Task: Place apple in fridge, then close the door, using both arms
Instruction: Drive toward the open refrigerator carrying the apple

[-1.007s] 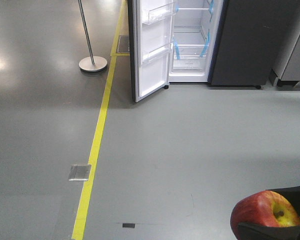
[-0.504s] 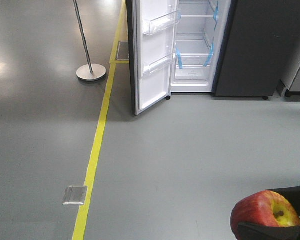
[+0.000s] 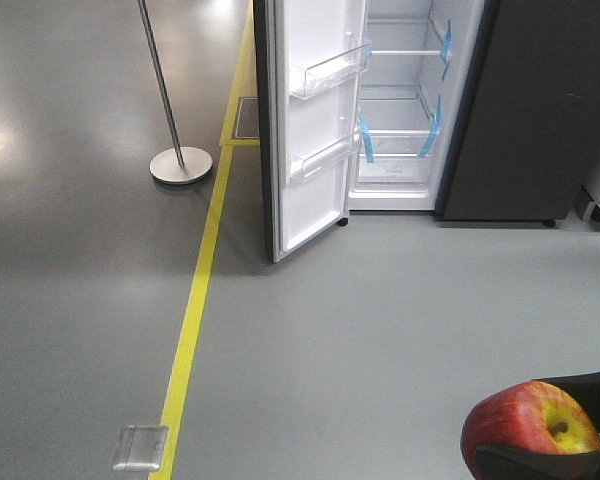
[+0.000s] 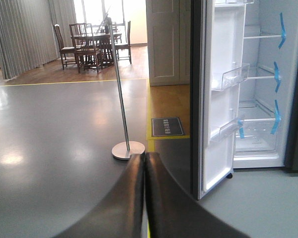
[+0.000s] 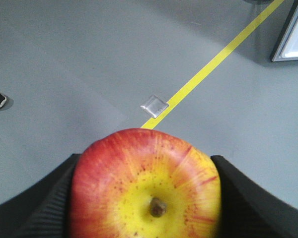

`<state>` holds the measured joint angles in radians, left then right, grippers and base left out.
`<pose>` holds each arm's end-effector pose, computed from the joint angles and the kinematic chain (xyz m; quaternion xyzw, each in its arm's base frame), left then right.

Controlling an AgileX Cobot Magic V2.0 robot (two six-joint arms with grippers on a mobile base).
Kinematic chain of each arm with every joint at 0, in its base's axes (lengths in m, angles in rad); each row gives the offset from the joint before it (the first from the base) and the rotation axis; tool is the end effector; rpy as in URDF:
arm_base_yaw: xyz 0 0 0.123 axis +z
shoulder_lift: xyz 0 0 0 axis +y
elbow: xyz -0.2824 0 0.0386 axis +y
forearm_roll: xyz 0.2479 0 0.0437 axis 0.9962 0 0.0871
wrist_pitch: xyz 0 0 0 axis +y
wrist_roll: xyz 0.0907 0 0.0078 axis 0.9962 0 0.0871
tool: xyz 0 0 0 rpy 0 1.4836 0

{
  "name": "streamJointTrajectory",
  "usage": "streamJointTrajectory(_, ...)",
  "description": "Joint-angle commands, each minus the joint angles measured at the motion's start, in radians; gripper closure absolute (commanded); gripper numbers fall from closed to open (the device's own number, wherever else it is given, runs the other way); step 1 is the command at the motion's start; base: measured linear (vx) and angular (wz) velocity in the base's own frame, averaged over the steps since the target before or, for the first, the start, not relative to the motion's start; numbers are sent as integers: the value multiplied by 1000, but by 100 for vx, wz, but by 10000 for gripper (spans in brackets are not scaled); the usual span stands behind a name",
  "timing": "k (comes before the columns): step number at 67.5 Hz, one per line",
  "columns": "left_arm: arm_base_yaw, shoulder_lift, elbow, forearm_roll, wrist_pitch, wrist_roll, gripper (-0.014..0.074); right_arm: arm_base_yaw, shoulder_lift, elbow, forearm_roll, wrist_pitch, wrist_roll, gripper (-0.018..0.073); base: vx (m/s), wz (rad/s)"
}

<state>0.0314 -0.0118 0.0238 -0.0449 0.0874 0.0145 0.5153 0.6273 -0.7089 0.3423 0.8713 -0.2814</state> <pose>0.0566 0.0014 0.1978 -0.0205 0.7111 -0.0010 0.7028 0.0809 0.0727 0.3288 -0.3056 0.8413 0.2116 0.3925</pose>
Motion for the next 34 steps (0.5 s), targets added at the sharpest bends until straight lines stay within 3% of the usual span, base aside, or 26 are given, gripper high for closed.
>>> streamJointTrajectory(1,-7,-14,12,-10,-79,-7,603,1,0,-26,19,-64,-10,197,29,1)
streamJointTrajectory(34,-7,-14,12,-10,-79,-7,603,1,0,-26,19,-64,-10,197,27,-2)
